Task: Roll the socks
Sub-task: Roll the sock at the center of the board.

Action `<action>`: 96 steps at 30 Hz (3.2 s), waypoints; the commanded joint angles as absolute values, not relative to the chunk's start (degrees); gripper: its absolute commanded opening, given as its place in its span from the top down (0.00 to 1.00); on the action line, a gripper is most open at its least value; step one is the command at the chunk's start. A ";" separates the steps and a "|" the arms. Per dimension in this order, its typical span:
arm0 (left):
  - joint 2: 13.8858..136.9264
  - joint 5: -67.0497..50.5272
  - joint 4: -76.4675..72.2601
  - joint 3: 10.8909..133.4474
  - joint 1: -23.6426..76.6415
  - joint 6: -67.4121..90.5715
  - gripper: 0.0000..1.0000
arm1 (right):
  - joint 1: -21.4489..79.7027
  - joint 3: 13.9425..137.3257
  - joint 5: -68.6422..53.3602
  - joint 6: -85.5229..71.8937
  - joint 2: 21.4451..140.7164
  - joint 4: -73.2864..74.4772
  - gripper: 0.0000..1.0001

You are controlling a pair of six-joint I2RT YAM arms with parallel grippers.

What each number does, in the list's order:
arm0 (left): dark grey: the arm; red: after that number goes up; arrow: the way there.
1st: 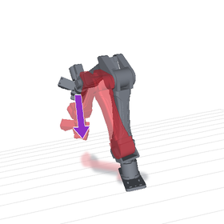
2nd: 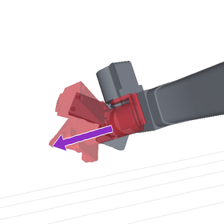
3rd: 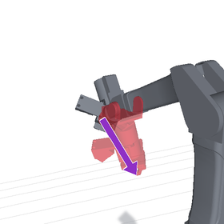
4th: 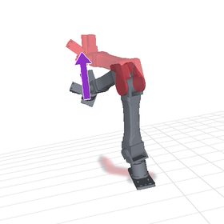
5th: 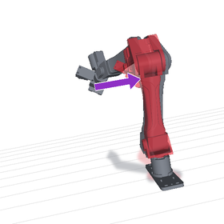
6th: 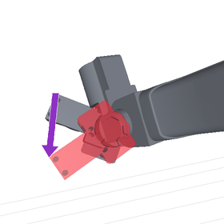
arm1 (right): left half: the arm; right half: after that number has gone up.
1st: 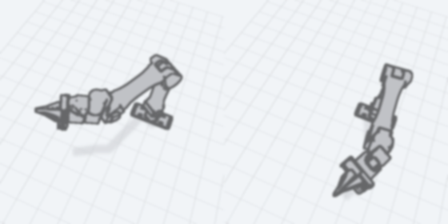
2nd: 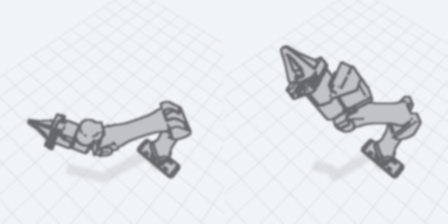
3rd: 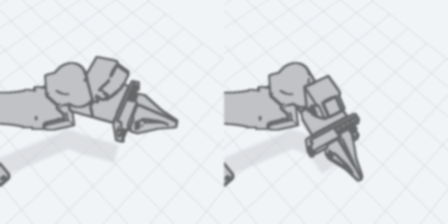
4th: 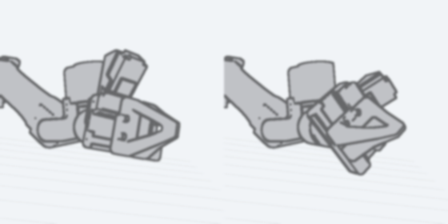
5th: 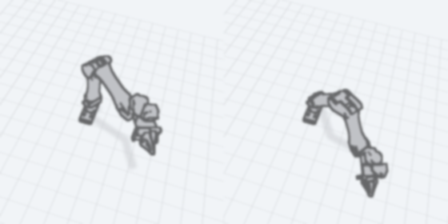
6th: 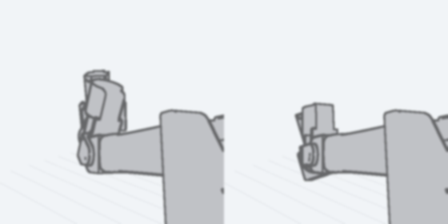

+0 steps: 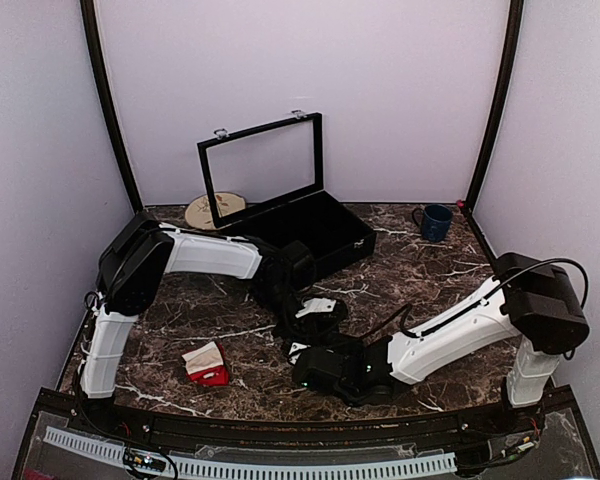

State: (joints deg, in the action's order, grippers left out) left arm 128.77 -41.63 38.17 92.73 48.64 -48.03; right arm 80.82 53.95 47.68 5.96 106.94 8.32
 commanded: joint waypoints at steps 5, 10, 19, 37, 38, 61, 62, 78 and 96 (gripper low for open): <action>131.73 -38.81 42.02 94.01 47.86 -48.94 0.84 | 77.78 50.93 35.81 7.61 109.88 17.25 0.43; 131.77 -38.69 42.14 94.80 47.47 -48.63 0.83 | 76.50 51.78 33.13 5.33 110.61 20.14 0.61; 132.14 -38.74 42.38 95.52 47.29 -48.53 0.82 | 74.73 52.19 29.03 3.48 111.20 22.35 0.81; 131.90 -31.83 38.46 96.60 45.63 -36.07 0.60 | 72.75 51.21 24.80 1.17 108.71 23.05 1.00; 131.86 -31.42 38.43 96.64 45.51 -35.44 0.59 | 72.62 51.15 24.74 1.06 108.52 23.11 1.00; 121.57 -30.75 23.72 83.95 42.38 -24.33 0.56 | 70.26 51.45 19.33 -3.70 106.65 24.59 1.00; 120.91 -30.67 22.99 83.26 42.18 -23.74 0.56 | 69.98 51.63 18.83 -3.90 106.62 24.76 1.00; 112.53 -26.69 12.41 71.29 41.59 -17.91 0.56 | 65.50 53.82 6.62 -7.32 103.98 28.13 1.00; 96.51 -27.83 -9.81 49.43 44.00 -13.67 0.56 | 58.35 56.48 -15.18 -10.38 103.80 31.54 1.00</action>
